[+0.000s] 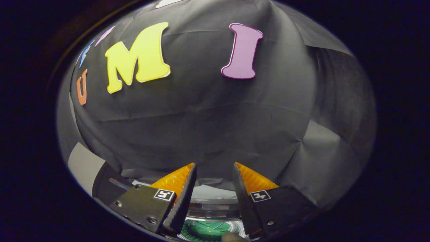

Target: Put the clothes into the washing machine and then close the washing machine lid.

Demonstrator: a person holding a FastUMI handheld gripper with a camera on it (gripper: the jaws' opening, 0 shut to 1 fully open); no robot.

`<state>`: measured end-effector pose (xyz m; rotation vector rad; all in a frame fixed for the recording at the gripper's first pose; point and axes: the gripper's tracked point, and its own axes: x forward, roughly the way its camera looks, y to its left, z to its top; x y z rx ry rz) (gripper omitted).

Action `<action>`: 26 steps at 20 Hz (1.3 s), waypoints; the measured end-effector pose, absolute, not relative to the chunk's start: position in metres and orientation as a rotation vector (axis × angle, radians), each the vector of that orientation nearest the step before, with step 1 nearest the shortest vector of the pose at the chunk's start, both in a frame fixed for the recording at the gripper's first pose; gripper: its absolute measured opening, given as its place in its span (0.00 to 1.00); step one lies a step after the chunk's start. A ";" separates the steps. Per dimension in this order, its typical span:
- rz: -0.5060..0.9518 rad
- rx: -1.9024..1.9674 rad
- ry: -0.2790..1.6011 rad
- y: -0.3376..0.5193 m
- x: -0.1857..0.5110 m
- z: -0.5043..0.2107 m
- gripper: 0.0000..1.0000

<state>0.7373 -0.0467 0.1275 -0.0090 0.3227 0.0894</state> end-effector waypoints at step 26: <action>0.061 -0.007 0.159 -0.048 0.701 0.097 0.99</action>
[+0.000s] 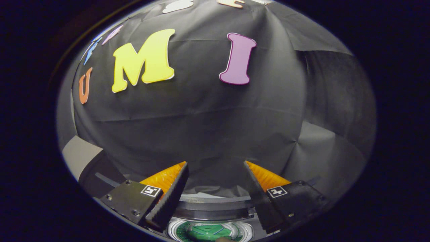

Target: Put the clothes into the washing machine and then close the washing machine lid.

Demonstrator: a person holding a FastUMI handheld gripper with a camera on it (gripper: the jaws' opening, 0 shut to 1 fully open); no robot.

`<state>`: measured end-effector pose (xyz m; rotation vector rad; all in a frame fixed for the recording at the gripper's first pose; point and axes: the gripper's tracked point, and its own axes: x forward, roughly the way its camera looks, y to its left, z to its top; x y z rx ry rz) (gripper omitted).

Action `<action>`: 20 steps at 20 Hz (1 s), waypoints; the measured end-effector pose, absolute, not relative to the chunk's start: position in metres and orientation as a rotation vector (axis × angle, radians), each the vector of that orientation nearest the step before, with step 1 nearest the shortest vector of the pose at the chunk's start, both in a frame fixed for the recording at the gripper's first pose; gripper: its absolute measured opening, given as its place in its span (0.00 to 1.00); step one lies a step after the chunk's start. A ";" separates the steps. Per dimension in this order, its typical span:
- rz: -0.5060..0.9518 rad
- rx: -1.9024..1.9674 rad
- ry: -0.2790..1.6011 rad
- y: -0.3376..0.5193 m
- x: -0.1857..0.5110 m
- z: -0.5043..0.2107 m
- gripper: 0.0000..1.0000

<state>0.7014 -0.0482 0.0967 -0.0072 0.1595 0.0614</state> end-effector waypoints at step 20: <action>0.086 -0.007 0.050 -0.052 0.623 0.057 0.98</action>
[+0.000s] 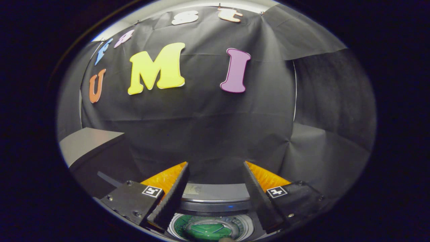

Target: Put the clothes into the washing machine and then close the washing machine lid.

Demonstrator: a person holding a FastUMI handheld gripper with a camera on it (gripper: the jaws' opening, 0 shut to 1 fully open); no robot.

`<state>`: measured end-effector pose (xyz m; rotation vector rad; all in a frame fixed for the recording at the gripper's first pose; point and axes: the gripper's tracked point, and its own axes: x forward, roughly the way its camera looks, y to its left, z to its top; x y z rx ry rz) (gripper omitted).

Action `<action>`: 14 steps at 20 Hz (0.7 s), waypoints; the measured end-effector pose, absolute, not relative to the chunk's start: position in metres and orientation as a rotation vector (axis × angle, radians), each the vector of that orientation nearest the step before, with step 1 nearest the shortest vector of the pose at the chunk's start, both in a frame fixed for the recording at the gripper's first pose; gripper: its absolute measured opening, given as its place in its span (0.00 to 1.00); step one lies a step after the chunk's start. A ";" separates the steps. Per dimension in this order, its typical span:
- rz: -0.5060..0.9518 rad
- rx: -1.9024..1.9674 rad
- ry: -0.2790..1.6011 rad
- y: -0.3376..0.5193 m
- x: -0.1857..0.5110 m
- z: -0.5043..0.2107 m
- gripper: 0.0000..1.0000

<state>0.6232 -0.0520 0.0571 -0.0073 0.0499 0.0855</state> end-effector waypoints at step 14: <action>0.106 -0.035 0.166 -0.048 0.594 0.009 0.98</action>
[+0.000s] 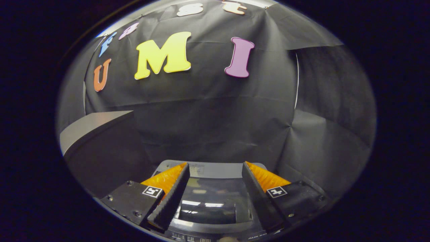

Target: Put the clothes into the washing machine and then close the washing machine lid.

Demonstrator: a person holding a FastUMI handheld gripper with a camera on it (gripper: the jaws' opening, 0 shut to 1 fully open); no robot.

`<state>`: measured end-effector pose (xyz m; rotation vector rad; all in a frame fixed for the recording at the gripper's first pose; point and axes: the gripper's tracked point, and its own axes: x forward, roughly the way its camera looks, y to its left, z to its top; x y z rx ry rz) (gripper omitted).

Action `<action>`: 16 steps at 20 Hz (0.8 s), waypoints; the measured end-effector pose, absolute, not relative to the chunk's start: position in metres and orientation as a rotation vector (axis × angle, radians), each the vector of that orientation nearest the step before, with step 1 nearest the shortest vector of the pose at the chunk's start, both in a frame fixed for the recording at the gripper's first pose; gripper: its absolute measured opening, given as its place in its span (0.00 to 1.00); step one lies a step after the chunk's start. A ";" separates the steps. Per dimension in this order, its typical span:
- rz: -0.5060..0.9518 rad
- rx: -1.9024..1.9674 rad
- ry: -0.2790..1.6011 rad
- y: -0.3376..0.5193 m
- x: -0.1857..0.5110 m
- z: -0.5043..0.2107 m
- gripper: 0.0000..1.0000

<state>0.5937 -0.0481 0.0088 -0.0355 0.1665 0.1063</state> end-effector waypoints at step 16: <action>0.045 -0.063 0.289 -0.049 0.393 -0.090 0.98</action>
